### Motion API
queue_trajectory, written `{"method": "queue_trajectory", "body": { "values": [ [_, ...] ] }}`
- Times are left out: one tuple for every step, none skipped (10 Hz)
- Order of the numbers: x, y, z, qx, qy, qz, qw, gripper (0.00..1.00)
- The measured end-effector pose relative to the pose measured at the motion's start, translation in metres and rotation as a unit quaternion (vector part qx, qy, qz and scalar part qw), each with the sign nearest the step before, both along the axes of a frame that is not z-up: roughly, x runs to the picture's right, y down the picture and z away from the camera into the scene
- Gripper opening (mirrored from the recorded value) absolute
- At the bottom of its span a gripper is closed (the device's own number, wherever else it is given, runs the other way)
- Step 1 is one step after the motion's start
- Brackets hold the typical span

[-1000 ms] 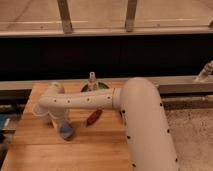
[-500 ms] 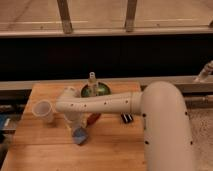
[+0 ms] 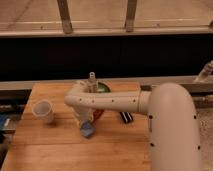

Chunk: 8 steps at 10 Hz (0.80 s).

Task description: Wipe the white sponge on the table

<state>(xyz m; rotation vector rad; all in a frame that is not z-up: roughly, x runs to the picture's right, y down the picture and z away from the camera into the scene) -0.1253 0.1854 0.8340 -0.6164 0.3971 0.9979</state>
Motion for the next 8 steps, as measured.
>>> {"method": "queue_trajectory", "body": {
  "values": [
    [-0.011,-0.005,0.003,0.003,-0.005,-0.003,1.0,0.0],
    [-0.032,-0.016,0.009,0.01,-0.016,-0.01,0.9998,0.0],
    [-0.054,-0.023,0.012,0.013,-0.031,-0.015,0.9993,0.0],
    [-0.073,-0.03,0.012,0.016,-0.048,-0.023,0.9985,0.0],
    [-0.092,-0.033,0.004,0.022,-0.065,-0.033,0.9971,0.0],
    [-0.109,-0.033,-0.008,0.029,-0.084,-0.041,0.9952,0.0],
    [-0.122,-0.027,-0.023,0.033,-0.099,-0.049,0.9933,0.0],
    [-0.13,-0.017,-0.034,0.031,-0.109,-0.052,0.9922,0.0]
  ]
}}
